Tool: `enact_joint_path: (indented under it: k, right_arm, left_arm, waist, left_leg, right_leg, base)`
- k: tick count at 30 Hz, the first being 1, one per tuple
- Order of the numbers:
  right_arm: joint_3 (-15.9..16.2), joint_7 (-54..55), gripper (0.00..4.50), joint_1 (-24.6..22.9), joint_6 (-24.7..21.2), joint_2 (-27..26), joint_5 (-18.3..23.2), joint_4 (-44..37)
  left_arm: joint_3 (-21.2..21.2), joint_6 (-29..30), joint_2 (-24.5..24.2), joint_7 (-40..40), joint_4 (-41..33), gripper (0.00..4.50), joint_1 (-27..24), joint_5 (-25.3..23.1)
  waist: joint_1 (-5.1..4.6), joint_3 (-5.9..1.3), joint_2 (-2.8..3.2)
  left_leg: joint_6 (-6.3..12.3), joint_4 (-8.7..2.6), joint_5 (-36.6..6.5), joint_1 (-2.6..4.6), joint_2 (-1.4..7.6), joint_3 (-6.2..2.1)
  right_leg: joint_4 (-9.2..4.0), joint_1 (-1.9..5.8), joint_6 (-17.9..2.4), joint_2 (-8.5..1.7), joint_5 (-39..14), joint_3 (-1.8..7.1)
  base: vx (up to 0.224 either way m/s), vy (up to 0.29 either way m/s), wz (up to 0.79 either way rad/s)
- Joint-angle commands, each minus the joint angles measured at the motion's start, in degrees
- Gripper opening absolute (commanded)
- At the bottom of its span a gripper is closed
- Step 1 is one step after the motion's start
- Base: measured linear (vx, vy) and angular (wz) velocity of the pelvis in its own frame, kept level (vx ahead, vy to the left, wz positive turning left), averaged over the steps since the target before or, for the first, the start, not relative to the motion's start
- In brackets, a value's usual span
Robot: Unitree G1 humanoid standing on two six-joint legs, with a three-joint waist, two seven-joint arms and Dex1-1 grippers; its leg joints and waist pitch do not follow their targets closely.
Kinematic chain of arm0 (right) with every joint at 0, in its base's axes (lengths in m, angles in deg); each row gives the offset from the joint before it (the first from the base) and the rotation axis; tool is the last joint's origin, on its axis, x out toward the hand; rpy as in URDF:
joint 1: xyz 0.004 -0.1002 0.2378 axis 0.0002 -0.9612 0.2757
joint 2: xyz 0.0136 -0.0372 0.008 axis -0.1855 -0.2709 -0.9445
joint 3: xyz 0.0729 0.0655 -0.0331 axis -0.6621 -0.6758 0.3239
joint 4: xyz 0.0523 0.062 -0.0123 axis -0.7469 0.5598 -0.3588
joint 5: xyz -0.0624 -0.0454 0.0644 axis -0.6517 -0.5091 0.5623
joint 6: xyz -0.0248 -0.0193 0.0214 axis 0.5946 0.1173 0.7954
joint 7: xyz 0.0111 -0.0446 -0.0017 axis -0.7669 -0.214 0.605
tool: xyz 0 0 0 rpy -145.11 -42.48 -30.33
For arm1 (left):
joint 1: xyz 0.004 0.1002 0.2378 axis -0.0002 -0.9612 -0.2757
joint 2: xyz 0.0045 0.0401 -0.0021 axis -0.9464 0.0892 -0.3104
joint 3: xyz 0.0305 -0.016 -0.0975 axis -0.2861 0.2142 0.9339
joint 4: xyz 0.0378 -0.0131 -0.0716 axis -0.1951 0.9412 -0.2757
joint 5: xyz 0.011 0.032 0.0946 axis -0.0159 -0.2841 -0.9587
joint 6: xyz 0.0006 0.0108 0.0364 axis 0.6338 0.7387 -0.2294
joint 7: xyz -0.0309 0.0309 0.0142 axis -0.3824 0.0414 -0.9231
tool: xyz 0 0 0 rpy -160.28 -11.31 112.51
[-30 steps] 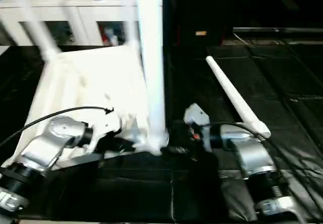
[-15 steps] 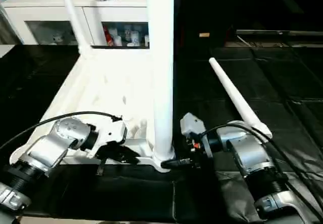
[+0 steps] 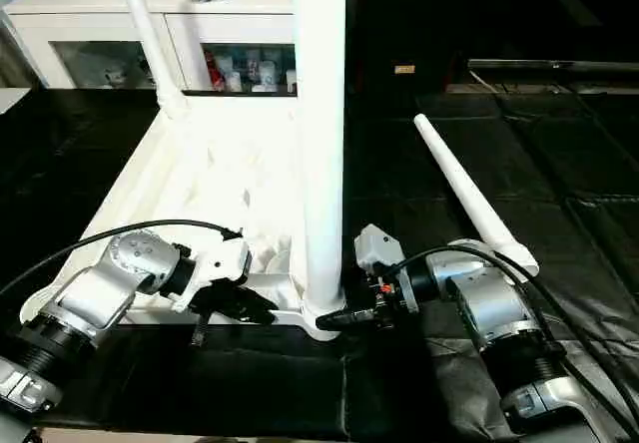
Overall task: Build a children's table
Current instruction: Rotate leg to tighten
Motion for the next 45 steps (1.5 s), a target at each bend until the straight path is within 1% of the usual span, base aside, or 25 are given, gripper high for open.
enact_joint_path:
  k: [1, 5, 6, 7, 9, 11, 12, 13, 14, 15, 16, 17, 18, 21, 22, 24, 25, 29, 30, 33, 34, 38, 40, 43, 45]
  right_arm:
    - [0.27, -1.25, 2.74, 0.39, -0.01, -0.39, 1.14, -1.07]
    - [-0.71, 1.58, 2.74, -1.4, -2.47, -1.74, 2.46, -3.31]
    - [-1.14, 3.13, 2.74, -1.99, -2.96, -2.41, 2.66, -3.9]
    - [-1.63, 5.46, 2.74, -2.37, -4.35, -3.37, 2.72, -4.33]
    - [-3.05, 18.83, 2.74, -2.83, -8.53, -9.25, 0.19, -3.93]
    - [-3.29, 22.32, 2.73, -2.89, -9.24, -11.1, -0.52, -3.81]
    - [-3.61, 25.79, 2.73, -2.83, -9.56, -13.01, -1.21, -3.56]
    - [-3.81, 28.81, 2.73, -2.73, -9.81, -14.65, -1.93, -3.29]
    - [-3.81, 28.93, 2.73, -2.73, -9.82, -14.71, -1.97, -3.28]
    - [-4.01, 33.13, 2.73, -2.53, -10.5, -16.94, -3.01, -3.0]
    - [-4.16, 35.54, 2.73, -2.41, -10.9, -18.22, -3.56, -2.84]
    - [-4.59, 38.87, 2.72, -2.17, -11.99, -20.11, -4.03, -2.7]
    - [-4.88, 41.89, 2.72, -1.85, -12.43, -21.88, -4.6, -2.53]
    - [-4.28, 46.74, 2.72, -1.14, -13.06, -24.86, -6.74, -2.84]
    - [-4.17, 46.85, 2.72, -1.11, -13.01, -24.91, -6.89, -2.85]
    - [-3.71, 46.96, 2.72, -1.11, -13.08, -25.16, -7.03, -3.23]
    - [-4.0, 46.69, 3.28, -1.26, -13.45, -25.18, -6.41, -3.5]
    - [-6.43, 45.53, 3.52, -1.52, -13.26, -23.94, -5.08, -4.19]
    - [-6.6, 44.98, 3.82, -1.56, -13.14, -23.5, -4.92, -4.29]
    - [-6.54, 39.55, 3.93, -2.11, -12.17, -20.18, -3.58, -5.74]
    - [-6.37, 38.16, 4.17, -2.26, -12.05, -19.45, -3.27, -6.15]
    - [-4.43, 28.91, 4.47, -2.94, -10.65, -13.89, -2.28, -7.95]
    - [-3.47, 23.99, 4.47, -2.93, -9.48, -10.48, -2.46, -8.14]
    - [-3.36, 20.74, 4.47, -2.58, -8.89, -8.31, -2.48, -7.76]
    - [-3.44, 16.83, 4.47, -1.71, -7.96, -5.82, -2.25, -6.99]
  left_arm:
    - [-1.16, -0.63, 0.55, -1.17, 0.29, 0.0, 0.92, 0.0]
    - [0.54, 2.16, 2.75, 3.54, 1.03, 0.0, 1.22, 0.13]
    - [1.26, 3.11, 3.67, 5.39, 1.35, 0.0, 1.37, 0.24]
    - [2.11, 4.52, 4.71, 7.3, 1.54, 0.0, 1.55, 0.54]
    - [4.79, 10.36, 9.21, 16.08, 1.43, 0.0, 2.2, 0.5]
    - [5.59, 12.12, 10.65, 18.77, 1.27, 0.0, 2.36, 0.43]
    - [6.24, 13.88, 11.97, 21.1, 0.88, 0.0, 2.4, 0.38]
    - [6.81, 15.27, 13.12, 23.02, 0.46, 0.0, 2.38, 0.32]
    - [6.84, 15.33, 13.18, 23.1, 0.44, 0.0, 2.38, 0.31]
    - [8.07, 17.36, 15.13, 25.79, -0.07, 0.0, 2.36, 0.53]
    - [8.82, 18.55, 16.27, 27.33, -0.34, 0.0, 2.37, 0.74]
    - [9.83, 19.81, 17.91, 30.18, -0.63, 0.0, 2.46, 0.55]
    - [10.42, 20.84, 19.39, 32.6, -0.87, 0.0, 2.59, 0.22]
    - [11.03, 22.87, 22.12, 37.18, -1.62, 0.0, 2.73, -0.71]
    - [11.01, 22.93, 22.19, 37.3, -1.66, 0.0, 2.72, -0.76]
    - [10.62, 23.28, 22.37, 37.93, -1.9, 0.0, 2.64, -1.27]
    - [10.44, 23.3, 22.19, 37.9, -1.92, 0.0, 2.62, -1.47]
    - [10.57, 22.67, 20.12, 36.32, -2.3, 0.0, 2.27, -1.58]
    - [10.52, 22.51, 19.75, 35.9, -2.28, 0.0, 2.21, -1.51]
    - [10.06, 21.32, 17.56, 32.7, -2.61, 0.0, 1.8, -0.93]
    - [10.0, 21.03, 17.15, 32.02, -2.61, 0.0, 1.76, -0.78]
    - [9.24, 18.23, 14.17, 27.27, -1.72, 0.0, 1.65, -0.4]
    - [8.44, 16.17, 12.06, 24.37, -0.74, 0.0, 1.78, -0.63]
    - [7.8, 14.39, 10.34, 21.84, 0.03, 0.0, 1.91, -0.71]
    - [6.53, 11.29, 7.76, 16.83, 0.27, 0.0, 1.84, -0.29]
  waist:
    - [-0.34, -4.02, -1.02]
    - [-0.25, -3.92, -1.02]
    - [-0.21, -3.95, -1.03]
    - [-0.38, -3.75, -1.0]
    - [-0.73, -3.55, -0.98]
    - [-1.47, -3.34, -1.15]
    - [-2.24, -3.29, -1.25]
    - [-2.83, -3.16, -1.11]
    - [-3.4, -3.27, -1.24]
    - [-3.58, -3.3, -1.26]
    - [-3.93, -3.23, -1.23]
    - [-4.26, -3.25, -1.27]
    - [-4.4, -3.26, -1.58]
    - [-4.55, -3.33, -1.23]
    - [-4.6, -3.36, -1.22]
    - [-4.45, -3.54, -1.21]
    - [-4.4, -3.6, -1.2]
    - [-4.21, -3.92, -0.96]
    - [-4.19, -3.93, -1.0]
    - [-4.12, -3.94, -0.99]
    - [-4.0, -3.87, -1.01]
    - [-3.42, -3.83, -0.89]
    - [-3.09, -3.79, -0.98]
    - [-2.81, -3.63, -0.98]
    - [-2.56, -3.72, -0.98]
  left_leg:
    - [3.82, -3.98, -10.79, 0.41, 1.26, 0.09]
    - [3.87, -4.0, -10.76, 0.54, 1.31, 0.19]
    - [3.63, -3.99, -11.29, 0.69, 1.31, 0.21]
    - [3.23, -4.09, -11.92, 0.54, 1.19, 0.23]
    - [2.15, -4.31, -13.68, 0.56, 1.0, 0.0]
    - [0.81, -4.56, -14.91, 0.54, 0.76, -0.16]
    - [0.29, -4.63, -15.54, 0.16, 0.57, -0.35]
    - [0.14, -4.74, -16.27, -0.07, 0.47, -0.56]
    - [0.28, -4.6, -16.58, -0.09, 0.27, -0.66]
    - [0.51, -4.55, -16.64, -0.08, 0.2, -0.67]
    - [0.73, -4.46, -16.47, 0.1, 0.22, -0.53]
    - [0.94, -4.29, -16.3, 0.27, 0.07, -0.45]
    - [1.02, -4.32, -16.05, 0.2, 0.11, -0.45]
    - [1.59, -4.44, -15.63, 0.06, 0.17, -0.57]
    - [1.57, -4.45, -15.61, 0.16, 0.28, -0.51]
    - [1.94, -4.47, -14.7, 0.12, 0.36, -0.47]
    - [2.33, -4.46, -13.94, -0.03, 0.4, -0.44]
    - [3.24, -4.17, -10.55, -0.11, 0.46, -0.26]
    - [3.53, -4.15, -9.98, -0.15, 0.47, -0.22]
    - [4.05, -4.08, -9.68, -0.18, 0.43, -0.16]
    - [4.23, -4.06, -9.98, -0.05, 0.5, -0.11]
    - [4.26, -4.06, -10.39, 0.16, 0.77, -0.08]
    - [4.17, -4.1, -11.0, 0.27, 0.76, -0.09]
    - [3.95, -4.16, -12.22, 0.51, 0.85, 0.03]
    - [3.88, -4.21, -12.39, 0.45, 0.89, -0.11]
  right_leg:
    - [-3.57, 2.9, -12.69, -2.36, -14.95, 2.43]
    - [-3.67, 2.79, -12.71, -2.32, -14.93, 2.54]
    - [-3.73, 2.71, -12.75, -2.34, -15.57, 2.53]
    - [-3.95, 2.8, -12.2, -2.27, -17.01, 2.49]
    - [-4.29, 2.85, -10.88, -2.41, -21.13, 2.3]
    - [-4.81, 2.84, -8.88, -2.4, -25.38, 2.05]
    - [-4.99, 3.13, -7.48, -2.43, -27.66, 1.85]
    - [-5.39, 3.2, -6.1, -2.48, -30.0, 1.54]
    - [-5.72, 3.14, -5.25, -2.55, -31.14, 1.41]
    - [-5.87, 3.1, -5.02, -2.51, -31.34, 1.37]
    - [-5.96, 2.66, -5.38, -2.39, -30.76, 1.5]
    - [-6.08, 2.55, -5.7, -2.3, -30.81, 1.42]
    - [-6.06, 2.54, -5.78, -2.27, -30.74, 1.42]
    - [-6.08, 2.56, -5.48, -2.2, -29.87, 1.38]
    - [-5.96, 2.39, -5.89, -2.12, -28.54, 1.49]
    - [-5.64, 2.54, -6.77, -2.13, -25.53, 1.71]
    - [-5.36, 2.69, -7.51, -2.11, -23.22, 1.83]
    - [-4.48, 2.99, -10.23, -2.1, -15.38, 2.07]
    - [-4.34, 3.11, -10.83, -2.13, -14.17, 2.07]
    - [-4.31, 3.35, -11.26, -2.15, -13.8, 2.08]
    - [-4.39, 3.28, -11.38, -2.16, -14.04, 2.13]
    - [-4.3, 3.2, -11.71, -2.13, -13.76, 2.23]
    - [-4.34, 3.17, -11.76, -2.1, -14.4, 2.21]
    - [-4.5, 2.86, -11.9, -2.14, -15.63, 2.39]
    - [-4.4, 3.04, -11.65, -2.18, -16.12, 2.31]
  base:
    - [0.0, 0.0, 0.0]
    - [0.0, 0.0, 0.0]
    - [0.0, 0.0, 0.0]
    - [0.0, 0.0, 0.0]
    - [0.0, 0.0, 0.0]
    - [0.0, 0.0, 0.0]
    - [-0.05, 0.002, -0.12]
    - [0.0, 0.0, 0.0]
    - [0.0, 0.0, 0.0]
    - [0.0, 0.0, 0.0]
    - [0.0, 0.0, 0.0]
    - [0.0, 0.0, 0.0]
    - [0.0, 0.0, 0.0]
    - [0.0, 0.0, 0.0]
    - [0.0, 0.0, 0.0]
    - [0.0, 0.0, 0.0]
    - [0.0, 0.0, 0.0]
    - [0.015, -0.001, 0.0]
    - [0.0, 0.0, 0.0]
    - [0.0, 0.0, 0.0]
    - [0.0, 0.0, 0.0]
    - [0.0, 0.0, 0.0]
    - [0.0, 0.0, 0.0]
    - [0.0, 0.0, 0.0]
    - [0.0, 0.0, 0.0]
